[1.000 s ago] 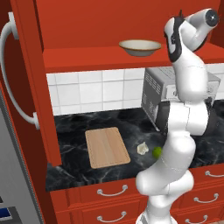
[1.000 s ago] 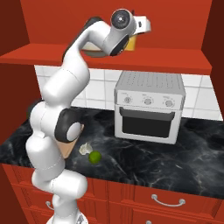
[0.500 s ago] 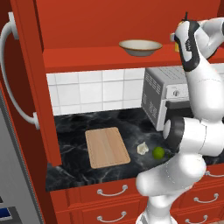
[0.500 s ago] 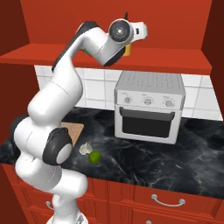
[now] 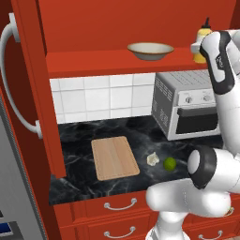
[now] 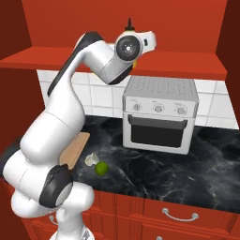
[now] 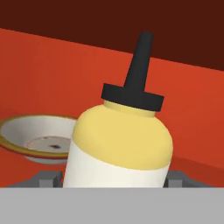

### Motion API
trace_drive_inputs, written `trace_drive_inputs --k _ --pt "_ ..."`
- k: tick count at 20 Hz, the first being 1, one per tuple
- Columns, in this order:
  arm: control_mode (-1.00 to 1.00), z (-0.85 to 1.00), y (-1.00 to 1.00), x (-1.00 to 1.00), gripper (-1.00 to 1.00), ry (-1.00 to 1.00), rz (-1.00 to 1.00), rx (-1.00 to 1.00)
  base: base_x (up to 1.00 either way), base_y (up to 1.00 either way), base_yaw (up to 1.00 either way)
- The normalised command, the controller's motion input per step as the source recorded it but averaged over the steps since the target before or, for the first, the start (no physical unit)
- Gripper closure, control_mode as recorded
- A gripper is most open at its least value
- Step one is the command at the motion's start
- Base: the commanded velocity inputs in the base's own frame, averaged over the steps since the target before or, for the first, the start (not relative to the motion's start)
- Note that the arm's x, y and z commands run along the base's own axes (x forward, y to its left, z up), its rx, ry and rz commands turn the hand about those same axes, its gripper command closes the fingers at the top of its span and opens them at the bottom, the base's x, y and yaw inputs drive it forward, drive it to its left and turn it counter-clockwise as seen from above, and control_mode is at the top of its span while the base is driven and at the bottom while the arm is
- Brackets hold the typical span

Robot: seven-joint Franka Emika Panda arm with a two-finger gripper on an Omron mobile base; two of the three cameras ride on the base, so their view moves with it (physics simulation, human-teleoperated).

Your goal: Open the cabinet. Place the bowl and condiment on the counter. Then place the lime and garlic on the cutting board.

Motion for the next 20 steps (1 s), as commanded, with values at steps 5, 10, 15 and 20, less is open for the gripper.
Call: trace_drive_inputs --k 5,10,15,20 --pt "-1.00 -0.16 0.00 -0.63 1.00 -0.03 0.07 -0.03 0.00 0.00 0.00" --pt "-1.00 -0.27 0.03 -0.62 1.00 -0.02 0.08 -0.02 0.00 0.00 0.00" --pt "-1.00 -0.38 0.08 -0.48 1.00 0.00 0.07 -0.03 0.00 0.00 0.00" --pt "-1.00 -0.41 0.09 -0.37 1.00 0.00 0.07 -0.02 0.00 0.00 0.00"
